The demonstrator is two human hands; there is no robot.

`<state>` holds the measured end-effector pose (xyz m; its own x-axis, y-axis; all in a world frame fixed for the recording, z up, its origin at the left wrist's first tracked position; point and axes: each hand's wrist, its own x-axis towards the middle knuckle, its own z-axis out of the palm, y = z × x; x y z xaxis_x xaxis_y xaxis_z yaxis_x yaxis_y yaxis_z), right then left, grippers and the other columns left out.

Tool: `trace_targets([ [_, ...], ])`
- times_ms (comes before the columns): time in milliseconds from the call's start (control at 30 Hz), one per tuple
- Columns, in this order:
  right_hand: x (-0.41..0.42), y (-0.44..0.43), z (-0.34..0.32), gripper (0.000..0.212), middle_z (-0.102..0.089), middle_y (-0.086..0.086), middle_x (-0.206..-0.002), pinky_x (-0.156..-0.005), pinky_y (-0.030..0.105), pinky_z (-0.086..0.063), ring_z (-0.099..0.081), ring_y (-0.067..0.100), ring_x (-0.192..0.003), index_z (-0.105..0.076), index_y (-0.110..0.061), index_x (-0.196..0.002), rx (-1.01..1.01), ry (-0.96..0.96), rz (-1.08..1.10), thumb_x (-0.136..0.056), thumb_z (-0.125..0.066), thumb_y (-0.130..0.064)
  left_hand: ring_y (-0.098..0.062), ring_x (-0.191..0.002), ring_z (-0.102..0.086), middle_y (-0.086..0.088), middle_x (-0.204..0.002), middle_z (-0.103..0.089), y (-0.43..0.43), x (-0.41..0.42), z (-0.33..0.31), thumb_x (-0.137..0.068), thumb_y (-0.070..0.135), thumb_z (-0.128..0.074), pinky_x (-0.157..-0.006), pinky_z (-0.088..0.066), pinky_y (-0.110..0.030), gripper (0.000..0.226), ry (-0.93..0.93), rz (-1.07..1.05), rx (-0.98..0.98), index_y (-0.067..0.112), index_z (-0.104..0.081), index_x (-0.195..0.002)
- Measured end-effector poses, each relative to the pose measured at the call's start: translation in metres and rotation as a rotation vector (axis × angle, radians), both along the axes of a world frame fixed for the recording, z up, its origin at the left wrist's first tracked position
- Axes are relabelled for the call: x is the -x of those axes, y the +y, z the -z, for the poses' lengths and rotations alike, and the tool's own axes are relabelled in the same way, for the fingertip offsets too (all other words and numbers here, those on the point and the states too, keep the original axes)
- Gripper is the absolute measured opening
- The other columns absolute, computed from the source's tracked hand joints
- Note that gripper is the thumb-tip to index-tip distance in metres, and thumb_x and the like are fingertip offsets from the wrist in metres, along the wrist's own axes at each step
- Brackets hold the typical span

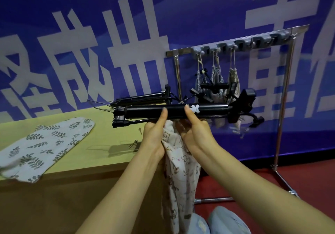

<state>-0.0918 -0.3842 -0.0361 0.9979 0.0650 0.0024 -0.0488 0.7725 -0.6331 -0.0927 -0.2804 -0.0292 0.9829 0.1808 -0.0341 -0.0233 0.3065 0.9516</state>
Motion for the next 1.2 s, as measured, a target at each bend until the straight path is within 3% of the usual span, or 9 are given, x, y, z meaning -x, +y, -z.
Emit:
trace_targets([
  [67, -0.007, -0.004, -0.003, 0.046, -0.07, 0.015, -0.101, -0.067, 0.036, -0.058, -0.073, 0.023, -0.083, -0.054, -0.001, -0.12, 0.053, 0.014, 0.052, -0.086, -0.067, -0.029, -0.018, -0.048, -0.063, -0.006, -0.052, -0.065, 0.0, 0.004, 0.0, -0.082, 0.022, -0.068, -0.053, -0.055, -0.025, 0.031, -0.018, 0.044, -0.047, 0.003, -0.064, -0.059],
  [167, -0.019, -0.012, -0.005, 0.063, -0.068, 0.012, -0.106, -0.088, 0.048, -0.055, -0.069, 0.025, -0.091, -0.053, -0.006, -0.121, 0.192, 0.057, 0.145, -0.077, -0.072, -0.047, -0.019, -0.06, -0.068, -0.013, -0.074, -0.069, 0.006, 0.009, 0.001, -0.086, 0.007, -0.061, -0.06, -0.059, -0.027, 0.011, -0.032, 0.113, -0.015, -0.003, -0.062, -0.081],
  [233, -0.026, -0.018, -0.007, 0.056, -0.066, 0.007, -0.103, -0.088, 0.042, -0.053, -0.065, 0.021, -0.09, -0.054, -0.009, -0.116, 0.216, 0.074, 0.193, -0.079, -0.071, -0.047, -0.018, -0.065, -0.068, -0.015, -0.085, -0.067, 0.013, 0.011, 0.004, -0.088, 0.002, -0.056, -0.061, -0.058, -0.026, 0.007, -0.025, 0.106, -0.003, -0.001, -0.06, -0.093],
  [367, -0.039, -0.032, -0.01, 0.034, -0.064, 0.004, -0.094, -0.063, 0.028, -0.055, -0.065, 0.015, -0.08, -0.054, -0.013, -0.113, 0.046, 0.074, 0.208, -0.087, -0.066, -0.031, -0.017, -0.064, -0.068, -0.014, -0.091, -0.067, 0.024, 0.017, 0.013, -0.091, -0.002, -0.05, -0.053, -0.057, -0.025, 0.026, 0.047, 0.018, 0.027, 0.002, -0.056, -0.116],
  [467, -0.045, -0.04, -0.008, 0.018, -0.065, 0.004, -0.094, -0.071, 0.032, -0.056, -0.066, 0.018, -0.084, -0.055, -0.016, -0.102, -0.01, 0.07, 0.228, -0.09, -0.062, -0.028, -0.018, -0.066, -0.065, -0.017, -0.1, -0.064, 0.03, 0.02, 0.018, -0.089, -0.002, -0.053, -0.05, -0.056, -0.024, 0.038, 0.034, -0.155, 0.053, 0.0, -0.047, -0.127],
  [600, -0.048, -0.045, -0.004, 0.033, -0.067, 0.007, -0.099, -0.075, 0.035, -0.057, -0.068, 0.021, -0.09, -0.053, -0.011, -0.115, 0.009, 0.067, 0.278, -0.09, -0.063, -0.03, -0.026, -0.094, -0.063, -0.013, -0.123, -0.05, 0.037, 0.017, 0.011, -0.089, -0.005, -0.052, -0.07, -0.055, -0.035, 0.077, -0.027, -0.206, 0.03, 0.033, -0.019, -0.146],
  [733, -0.053, -0.049, -0.005, 0.038, -0.067, 0.005, -0.093, -0.075, 0.036, -0.058, -0.068, 0.019, -0.083, -0.054, -0.009, -0.117, 0.017, 0.071, 0.32, -0.09, -0.061, -0.035, -0.018, -0.071, -0.06, -0.012, -0.102, -0.06, 0.044, 0.016, -0.001, -0.089, -0.008, -0.045, -0.048, -0.054, -0.024, 0.087, -0.031, -0.154, 0.016, 0.037, -0.001, -0.149],
  [1033, -0.062, -0.05, -0.003, 0.053, -0.069, 0.007, -0.107, -0.091, 0.044, -0.054, -0.069, 0.022, -0.094, -0.053, -0.012, -0.124, 0.046, 0.147, 0.386, -0.086, -0.061, -0.049, -0.01, -0.048, -0.06, -0.003, -0.061, -0.062, 0.053, 0.021, -0.005, -0.09, -0.005, -0.041, -0.045, -0.051, -0.022, 0.058, -0.14, -0.14, 0.006, 0.036, -0.043, -0.131],
  [1200, -0.057, -0.04, -0.006, 0.052, -0.065, 0.006, -0.114, -0.073, 0.03, -0.059, -0.067, 0.018, -0.091, -0.047, -0.011, -0.13, -0.086, 0.153, 0.403, -0.089, -0.061, -0.039, -0.025, -0.076, -0.065, -0.015, -0.091, -0.064, 0.054, 0.018, 0.009, -0.094, 0.001, -0.043, -0.065, -0.055, -0.034, 0.05, -0.118, -0.095, -0.136, 0.041, -0.053, -0.122],
])
